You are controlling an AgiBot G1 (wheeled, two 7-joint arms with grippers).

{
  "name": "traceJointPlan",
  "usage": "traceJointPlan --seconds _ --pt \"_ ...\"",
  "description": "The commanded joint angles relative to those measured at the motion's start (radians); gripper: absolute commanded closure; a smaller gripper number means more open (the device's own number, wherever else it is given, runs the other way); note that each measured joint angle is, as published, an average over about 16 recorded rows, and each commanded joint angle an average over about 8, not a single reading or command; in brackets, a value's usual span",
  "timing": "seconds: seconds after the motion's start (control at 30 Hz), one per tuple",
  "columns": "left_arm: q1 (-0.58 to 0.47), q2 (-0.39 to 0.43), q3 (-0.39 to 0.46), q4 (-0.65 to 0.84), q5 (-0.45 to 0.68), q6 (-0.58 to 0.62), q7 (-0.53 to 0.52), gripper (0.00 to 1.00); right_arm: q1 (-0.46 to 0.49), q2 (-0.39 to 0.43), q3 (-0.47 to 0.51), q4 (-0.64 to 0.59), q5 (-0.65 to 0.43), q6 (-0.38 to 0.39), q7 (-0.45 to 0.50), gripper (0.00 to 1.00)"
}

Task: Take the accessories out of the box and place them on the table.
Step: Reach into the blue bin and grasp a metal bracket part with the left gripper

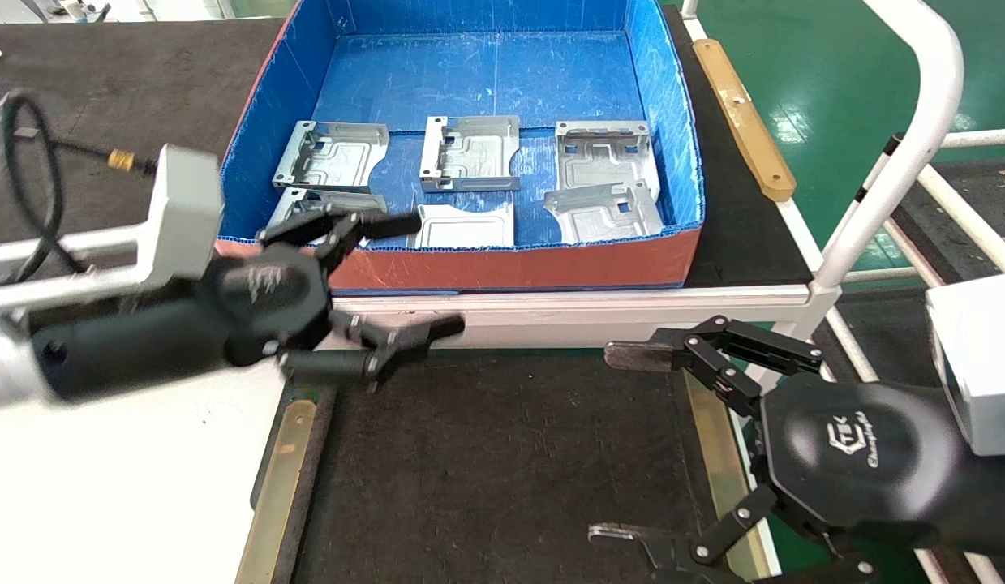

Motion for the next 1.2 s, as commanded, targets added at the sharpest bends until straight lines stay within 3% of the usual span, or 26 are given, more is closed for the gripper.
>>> traceJointPlan --seconds 0.03,0.43,1.2 --pt "-0.028 0.020 0.010 0.022 0.021 -0.021 -0.010 0.00 0.000 0.000 0.000 0.000 0.000 0.000 0.000 0.00" --pt "-0.147 0.141 0.067 0.163 0.151 -0.172 -0.064 0.00 0.000 0.000 -0.001 0.000 0.001 0.000 -0.001 0.00" --pt "-0.263 0.297 0.141 0.396 0.328 -0.417 -0.125 0.00 0.001 0.001 -0.003 0.000 0.002 0.001 -0.001 0.00"
